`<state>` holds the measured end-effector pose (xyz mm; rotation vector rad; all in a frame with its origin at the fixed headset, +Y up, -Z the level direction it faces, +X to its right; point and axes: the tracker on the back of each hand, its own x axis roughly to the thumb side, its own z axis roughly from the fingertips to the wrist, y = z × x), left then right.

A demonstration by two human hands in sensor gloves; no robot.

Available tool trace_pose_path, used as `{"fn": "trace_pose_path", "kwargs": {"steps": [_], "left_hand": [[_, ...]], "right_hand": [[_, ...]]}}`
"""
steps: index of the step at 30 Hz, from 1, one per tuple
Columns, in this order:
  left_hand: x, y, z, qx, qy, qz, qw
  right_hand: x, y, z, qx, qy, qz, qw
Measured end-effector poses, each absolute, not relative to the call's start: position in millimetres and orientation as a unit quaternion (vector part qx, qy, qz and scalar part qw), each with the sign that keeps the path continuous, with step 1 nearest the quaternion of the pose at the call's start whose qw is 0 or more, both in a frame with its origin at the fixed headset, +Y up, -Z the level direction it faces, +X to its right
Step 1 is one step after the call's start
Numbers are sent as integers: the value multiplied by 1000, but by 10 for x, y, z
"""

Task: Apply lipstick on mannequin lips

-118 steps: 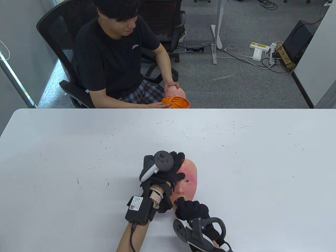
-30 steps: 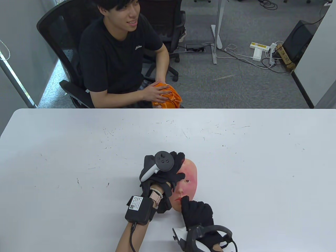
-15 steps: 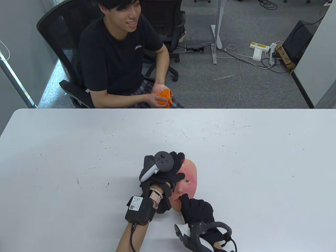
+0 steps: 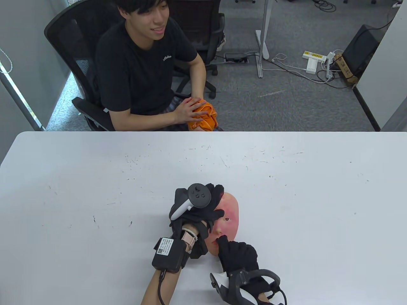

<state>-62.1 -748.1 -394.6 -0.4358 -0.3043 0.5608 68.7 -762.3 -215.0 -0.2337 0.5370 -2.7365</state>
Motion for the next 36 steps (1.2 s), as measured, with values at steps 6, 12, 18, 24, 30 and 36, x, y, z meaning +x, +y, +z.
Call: {"fn": "trace_pose_path", "kwargs": {"steps": [6, 12, 18, 24, 30, 36], "left_hand": [[-620, -7483, -3947, -213, -149, 274, 926], [-618, -7485, -3946, -214, -148, 275, 926], [-617, -7486, -3946, -216, -148, 275, 925], [-620, -7491, -3946, -216, -149, 276, 925], [-619, -7490, -3948, -218, -149, 274, 925], [-621, -7493, -3948, -219, -149, 277, 924]], "right_hand": [[683, -7641, -2133, -114, 177, -962, 176], [686, -7649, -2136, -106, 171, -962, 184], [783, -7655, -2174, -87, 145, -972, 165], [800, -7641, -2214, -77, 151, -977, 127], [824, -7645, -2211, -96, 121, -983, 103], [782, -7636, -2200, -94, 133, -982, 95]]}}
